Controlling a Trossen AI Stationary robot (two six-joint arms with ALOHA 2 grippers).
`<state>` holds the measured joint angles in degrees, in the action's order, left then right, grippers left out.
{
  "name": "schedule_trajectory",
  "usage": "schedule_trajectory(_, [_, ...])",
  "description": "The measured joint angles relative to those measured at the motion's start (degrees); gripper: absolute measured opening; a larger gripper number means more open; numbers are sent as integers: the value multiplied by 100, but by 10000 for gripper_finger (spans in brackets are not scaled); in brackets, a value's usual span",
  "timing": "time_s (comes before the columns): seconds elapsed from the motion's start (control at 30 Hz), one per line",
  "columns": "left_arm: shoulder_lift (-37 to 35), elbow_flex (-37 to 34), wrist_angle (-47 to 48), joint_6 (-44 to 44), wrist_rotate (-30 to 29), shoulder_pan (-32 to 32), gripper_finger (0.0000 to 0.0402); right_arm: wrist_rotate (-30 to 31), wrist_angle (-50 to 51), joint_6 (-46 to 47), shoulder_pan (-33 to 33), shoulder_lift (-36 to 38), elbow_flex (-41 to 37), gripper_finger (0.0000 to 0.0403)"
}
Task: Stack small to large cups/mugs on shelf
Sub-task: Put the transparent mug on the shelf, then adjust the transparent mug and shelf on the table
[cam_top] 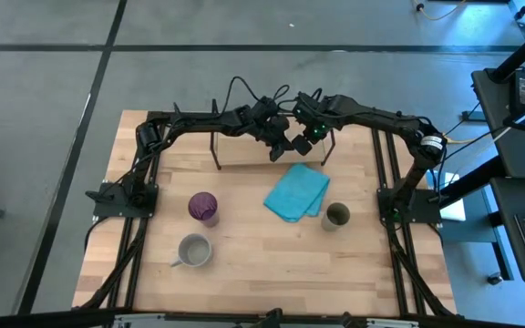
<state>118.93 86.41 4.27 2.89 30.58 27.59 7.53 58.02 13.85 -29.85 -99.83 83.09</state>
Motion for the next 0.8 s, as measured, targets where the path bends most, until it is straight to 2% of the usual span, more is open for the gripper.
schedule_trajectory(0.2, [184,2,-210,153,136,-20,11,2,8,89,0,4,0,17])
schedule_trajectory(0.37, [247,-9,92,128,136,-13,12,2,17,82,0,4,-2,17])
schedule_trajectory(0.8, [-300,0,391,108,170,20,12,109,8,65,0,4,-2,17])
